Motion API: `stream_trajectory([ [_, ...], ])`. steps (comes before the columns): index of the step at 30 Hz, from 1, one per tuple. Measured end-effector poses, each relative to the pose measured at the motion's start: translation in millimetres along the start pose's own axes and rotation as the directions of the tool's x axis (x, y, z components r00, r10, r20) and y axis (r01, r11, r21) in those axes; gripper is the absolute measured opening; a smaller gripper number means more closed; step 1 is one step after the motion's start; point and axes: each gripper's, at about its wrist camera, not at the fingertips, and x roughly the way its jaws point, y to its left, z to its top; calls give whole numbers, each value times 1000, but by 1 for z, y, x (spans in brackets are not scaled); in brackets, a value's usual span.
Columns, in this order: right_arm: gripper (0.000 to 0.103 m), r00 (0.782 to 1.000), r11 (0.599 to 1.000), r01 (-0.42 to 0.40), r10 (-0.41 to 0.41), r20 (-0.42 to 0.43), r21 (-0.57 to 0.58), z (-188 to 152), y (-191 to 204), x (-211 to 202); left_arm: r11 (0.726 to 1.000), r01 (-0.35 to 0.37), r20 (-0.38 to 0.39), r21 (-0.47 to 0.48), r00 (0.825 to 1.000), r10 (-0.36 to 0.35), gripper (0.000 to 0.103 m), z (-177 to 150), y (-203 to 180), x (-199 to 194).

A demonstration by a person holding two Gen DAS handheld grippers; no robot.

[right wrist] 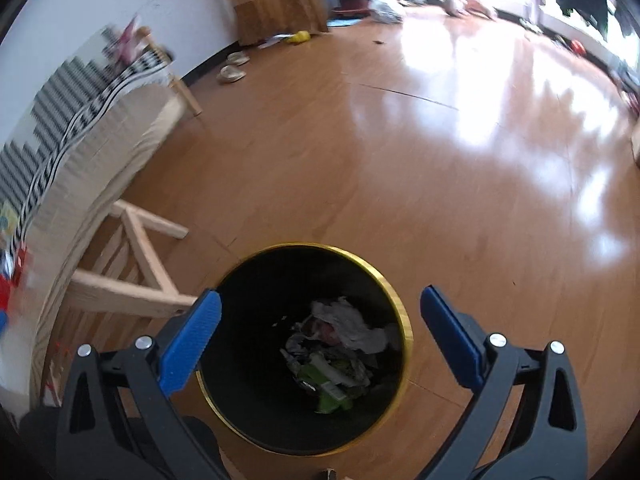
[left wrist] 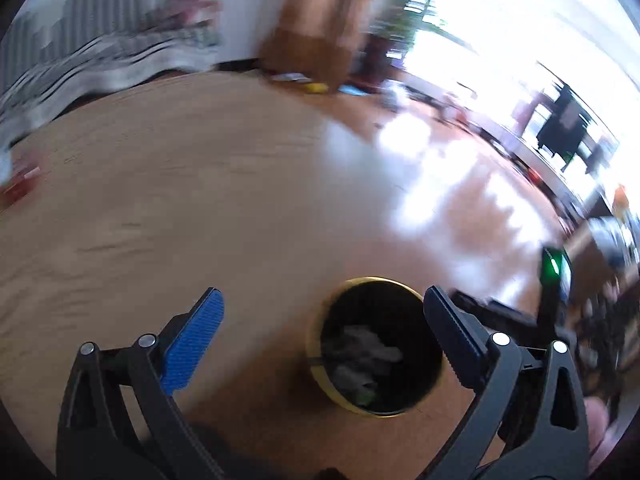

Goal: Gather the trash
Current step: 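Swing both tools back over the table, then grasp the blue-white wipes bag with the left tool while the right grasps the red box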

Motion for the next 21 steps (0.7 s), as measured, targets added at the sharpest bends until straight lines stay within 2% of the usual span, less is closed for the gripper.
stream_trajectory([
  [1,97,1000,999,-9,9,4,-35,2,16,1,999,-21,8,-34,1000,21,97,5,18,-7],
  [4,97,998,986,-51,58,37,-158,10,76,-5,982,-147,44,-121,987,154,97,15,85,-37],
  [7,97,986,945,-142,162,43,-294,20,152,-15,941,-279,24,-191,957,289,97,17,153,-59],
  [9,97,971,898,-209,239,30,-388,24,211,-22,900,-348,-17,-261,934,356,97,19,202,-71],
  [11,97,953,839,-259,301,13,-479,21,269,-26,872,-393,-60,-292,917,394,97,21,236,-76],
  [14,97,937,759,-303,348,-34,-576,11,342,-23,847,-429,-86,-313,901,425,97,20,270,-82],
  [17,97,929,712,-328,361,-76,-621,2,394,-13,820,-470,-100,-327,880,464,97,22,298,-85],
  [21,97,921,682,-360,369,-125,-637,-1,467,13,811,-471,-105,-348,879,465,97,22,322,-79],
])
